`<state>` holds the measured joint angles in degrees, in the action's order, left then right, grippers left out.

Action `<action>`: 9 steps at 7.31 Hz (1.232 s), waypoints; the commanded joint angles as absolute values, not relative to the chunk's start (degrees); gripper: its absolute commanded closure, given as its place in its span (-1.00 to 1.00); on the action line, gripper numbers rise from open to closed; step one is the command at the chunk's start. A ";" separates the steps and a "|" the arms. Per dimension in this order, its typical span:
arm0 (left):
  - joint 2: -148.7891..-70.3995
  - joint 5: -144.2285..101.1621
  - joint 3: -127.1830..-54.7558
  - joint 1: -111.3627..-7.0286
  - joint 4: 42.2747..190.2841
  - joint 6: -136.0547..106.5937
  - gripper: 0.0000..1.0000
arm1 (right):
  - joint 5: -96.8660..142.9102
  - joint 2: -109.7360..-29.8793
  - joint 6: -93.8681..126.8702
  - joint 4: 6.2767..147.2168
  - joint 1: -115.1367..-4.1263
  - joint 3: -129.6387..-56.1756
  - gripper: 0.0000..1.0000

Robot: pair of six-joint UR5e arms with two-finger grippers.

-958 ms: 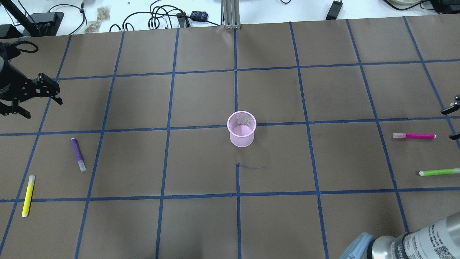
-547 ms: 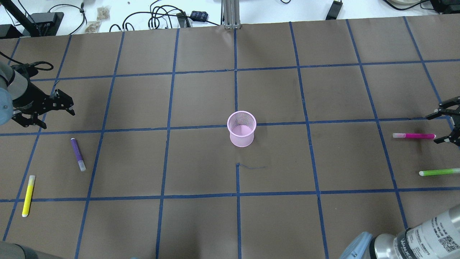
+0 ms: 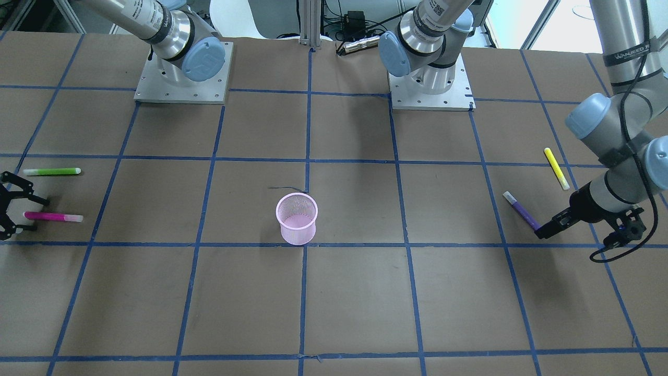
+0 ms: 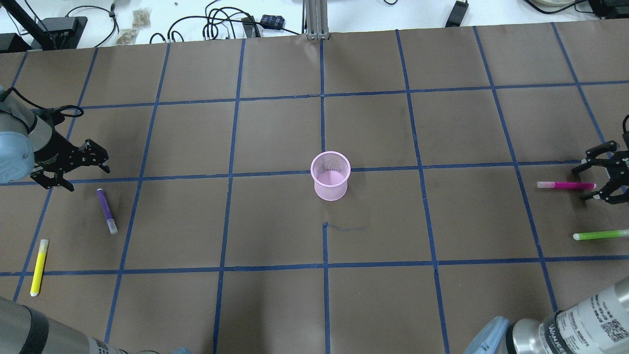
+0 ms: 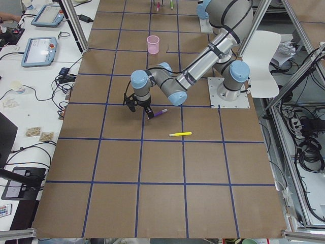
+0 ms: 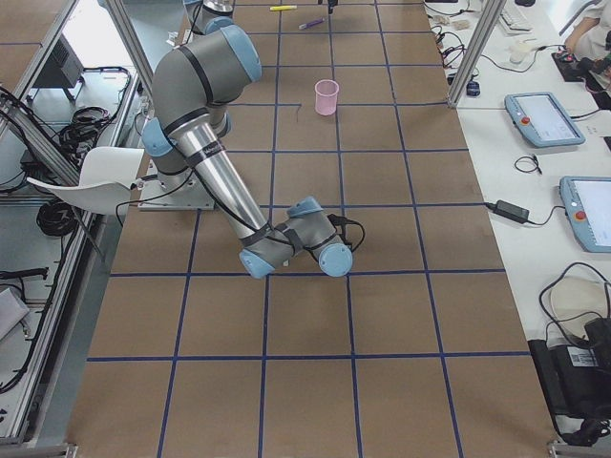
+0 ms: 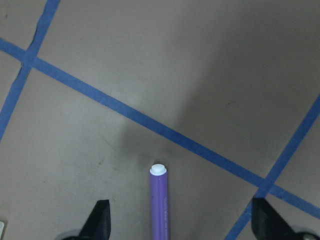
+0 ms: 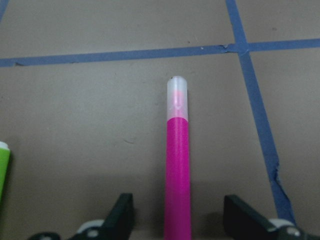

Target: Insert purple and pink pens into pink cup

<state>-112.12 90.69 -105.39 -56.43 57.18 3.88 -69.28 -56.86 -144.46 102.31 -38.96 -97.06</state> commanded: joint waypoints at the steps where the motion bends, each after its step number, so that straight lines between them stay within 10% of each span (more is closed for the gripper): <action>1: -114.42 90.88 -105.82 -56.34 56.95 3.95 -1.00 | -69.43 -57.22 -145.11 107.75 -38.94 -99.75 0.41; 6: -116.10 90.88 -106.08 -56.43 57.30 2.55 -0.48 | -69.17 -60.29 -144.41 107.23 -39.11 -99.41 0.83; 9: -116.10 90.70 -105.47 -56.43 56.87 2.03 0.57 | -68.91 -70.96 -138.98 104.69 -43.83 -99.58 0.94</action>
